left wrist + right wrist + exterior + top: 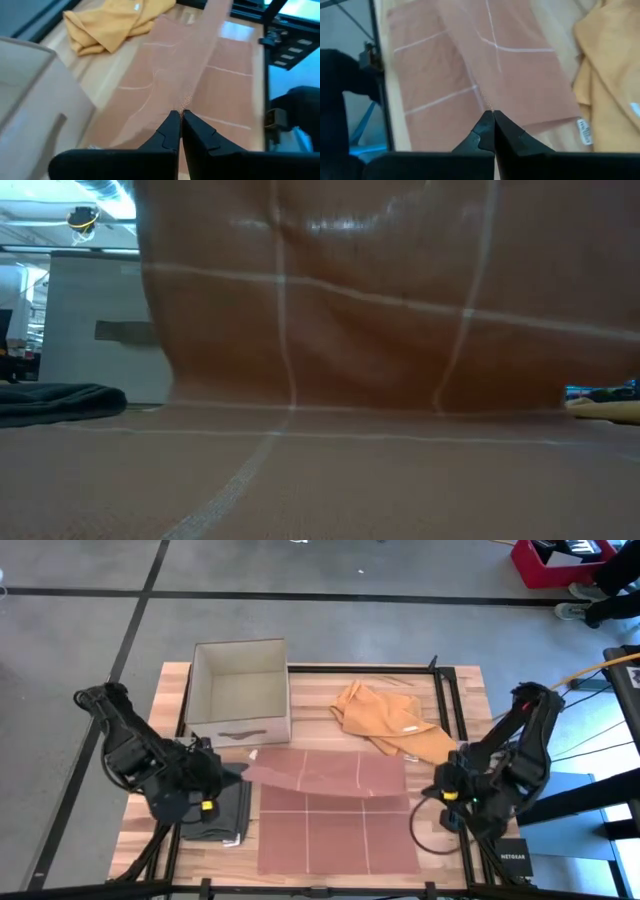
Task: Fold towel
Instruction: Fold the light orange towel
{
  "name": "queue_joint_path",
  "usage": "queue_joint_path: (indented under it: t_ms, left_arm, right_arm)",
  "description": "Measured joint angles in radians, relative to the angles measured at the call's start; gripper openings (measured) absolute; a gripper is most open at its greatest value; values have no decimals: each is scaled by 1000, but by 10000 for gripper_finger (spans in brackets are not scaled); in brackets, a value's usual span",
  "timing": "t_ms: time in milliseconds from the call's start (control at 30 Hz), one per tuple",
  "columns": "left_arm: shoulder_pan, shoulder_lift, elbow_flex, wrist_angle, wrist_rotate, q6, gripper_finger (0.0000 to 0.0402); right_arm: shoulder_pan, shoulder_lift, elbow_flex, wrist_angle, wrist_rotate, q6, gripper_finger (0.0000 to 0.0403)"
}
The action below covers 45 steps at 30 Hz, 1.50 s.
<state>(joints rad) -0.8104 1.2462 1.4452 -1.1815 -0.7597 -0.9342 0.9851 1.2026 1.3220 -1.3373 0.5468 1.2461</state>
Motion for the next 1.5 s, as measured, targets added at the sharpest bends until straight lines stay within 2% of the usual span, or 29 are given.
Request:
queue_joint_path:
  t_ms: [333, 633, 1000, 1200, 1300, 1400, 1500]
  left_arm:
    - [-53, 108, 0, 85, 2, -36, 1]
    - [-74, 239, 0, 114, 32, -54, 1]
    - [-106, 387, 0, 132, 163, -110, 1]
    - [-120, 471, 0, 167, 181, -122, 1]
    - [-118, 498, 0, 160, 198, -108, 1]
    - [-105, 489, -1, 103, 181, -117, 1]
    - [-81, 437, -1, 34, 129, -113, 1]
  right_arm:
    - [114, 27, 0, -1, -24, 100, 1]
    - [142, 45, -26, 9, -45, 111, 1]
    - [142, 241, -75, 239, -191, 33, 1]
    - [141, 360, -76, 252, -259, 23, 1]
    - [141, 384, -76, 236, -247, 8, 1]
    - [129, 382, -67, 206, -164, -3, 1]
    - [97, 361, -22, 79, -92, 7, 1]
